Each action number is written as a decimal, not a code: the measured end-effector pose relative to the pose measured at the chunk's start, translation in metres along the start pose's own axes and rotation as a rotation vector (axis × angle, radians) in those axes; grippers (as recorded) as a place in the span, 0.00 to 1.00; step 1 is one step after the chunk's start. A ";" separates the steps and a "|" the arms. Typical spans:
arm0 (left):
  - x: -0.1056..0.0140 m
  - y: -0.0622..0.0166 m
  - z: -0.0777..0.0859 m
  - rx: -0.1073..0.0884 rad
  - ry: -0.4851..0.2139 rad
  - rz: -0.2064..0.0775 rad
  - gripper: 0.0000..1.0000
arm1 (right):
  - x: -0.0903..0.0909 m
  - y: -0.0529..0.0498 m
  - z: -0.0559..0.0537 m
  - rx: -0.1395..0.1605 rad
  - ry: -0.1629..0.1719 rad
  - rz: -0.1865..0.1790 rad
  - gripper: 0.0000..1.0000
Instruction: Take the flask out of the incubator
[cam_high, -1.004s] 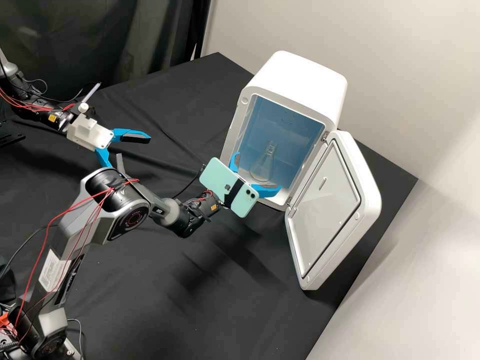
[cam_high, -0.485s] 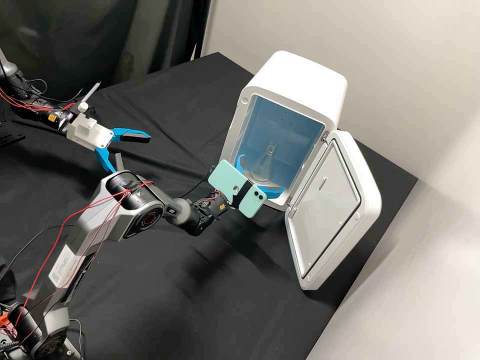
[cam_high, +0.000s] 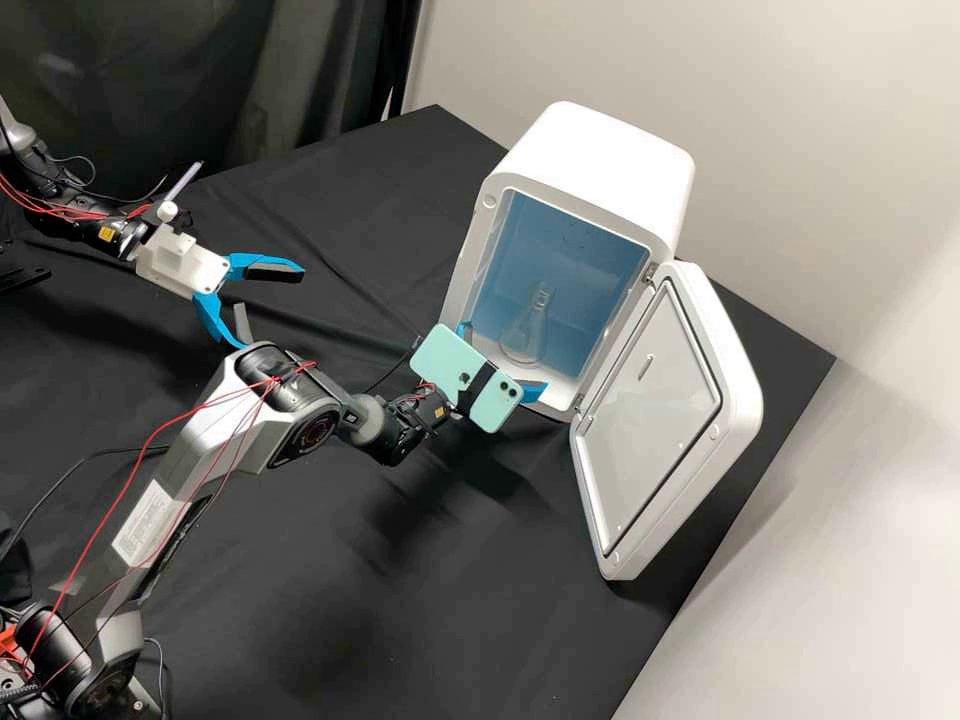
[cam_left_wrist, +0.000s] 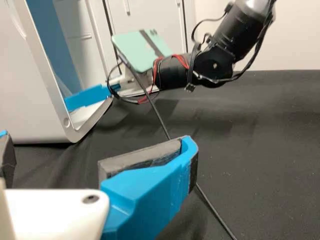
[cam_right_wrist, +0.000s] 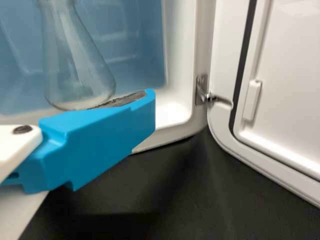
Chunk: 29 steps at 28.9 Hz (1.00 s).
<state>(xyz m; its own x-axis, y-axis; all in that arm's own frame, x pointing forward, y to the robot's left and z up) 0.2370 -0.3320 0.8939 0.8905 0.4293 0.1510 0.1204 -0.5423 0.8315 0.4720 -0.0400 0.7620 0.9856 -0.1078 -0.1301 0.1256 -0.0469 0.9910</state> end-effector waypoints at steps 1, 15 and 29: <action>0.000 0.0011 0.000 0.001 0.000 0.004 1.00 | 0.001 0.000 0.000 0.000 -0.001 0.000 1.00; 0.000 0.0022 0.000 0.001 0.000 0.006 1.00 | 0.007 0.021 0.012 0.001 -0.016 0.046 1.00; 0.000 0.0031 0.001 0.002 -0.003 0.009 1.00 | 0.022 0.039 0.016 -0.022 0.009 0.089 1.00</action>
<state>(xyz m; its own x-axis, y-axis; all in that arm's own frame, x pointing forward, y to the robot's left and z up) 0.2379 -0.3344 0.8960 0.8928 0.4221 0.1572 0.1132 -0.5480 0.8288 0.4969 -0.0606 0.7974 0.9939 -0.1018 -0.0415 0.0401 -0.0153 0.9991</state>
